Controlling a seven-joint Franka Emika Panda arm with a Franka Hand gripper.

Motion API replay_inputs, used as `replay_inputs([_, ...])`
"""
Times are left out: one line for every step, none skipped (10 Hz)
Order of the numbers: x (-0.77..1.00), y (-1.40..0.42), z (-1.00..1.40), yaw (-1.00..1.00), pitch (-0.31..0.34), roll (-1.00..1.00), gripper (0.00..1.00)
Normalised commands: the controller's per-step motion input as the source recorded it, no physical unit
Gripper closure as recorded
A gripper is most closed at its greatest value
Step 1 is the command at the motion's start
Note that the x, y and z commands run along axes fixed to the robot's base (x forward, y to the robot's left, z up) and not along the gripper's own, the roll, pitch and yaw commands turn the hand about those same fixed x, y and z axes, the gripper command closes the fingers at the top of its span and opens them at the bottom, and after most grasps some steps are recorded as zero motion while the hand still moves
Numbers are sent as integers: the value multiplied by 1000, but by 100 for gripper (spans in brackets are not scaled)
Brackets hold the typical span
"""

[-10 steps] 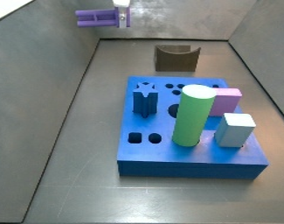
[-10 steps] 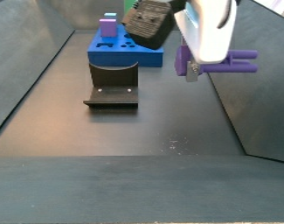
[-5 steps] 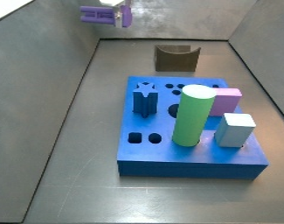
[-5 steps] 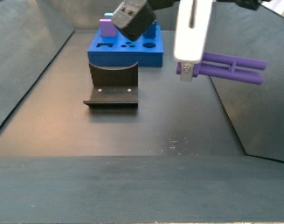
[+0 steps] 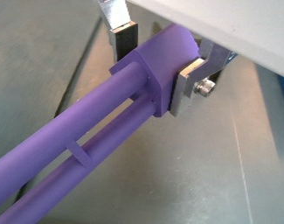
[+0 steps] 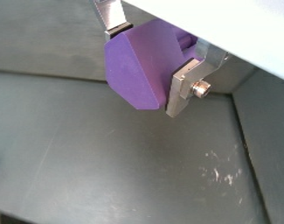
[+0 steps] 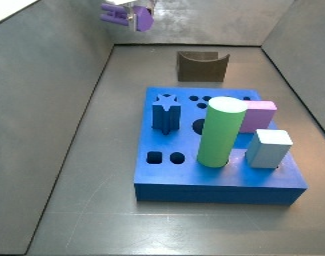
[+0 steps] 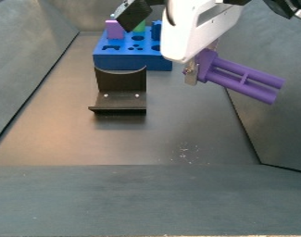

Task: Pick up the 3 prong object. Move up. Rotate the 3 prong object. Place the 3 prong object on the fixture. Regrasp the 3 prong object. Move to above the board. Insert the 3 prong object.
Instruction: Rotate the 3 prong object.

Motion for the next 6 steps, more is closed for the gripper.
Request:
replay_inputs([6,11,-12,-1000,-9,-43,100])
replay_inputs([6,12,-12,-1000,-10,-48,100])
replay_inputs([6,12,-12,-1000,-11,-51,100])
replay_inputs([6,12,-12,-1000,-12,-57,100])
replay_inputs([6,13,-12,-1000,-13,-63,100])
replay_inputs([6,13,-12,-1000,-15,-70,100])
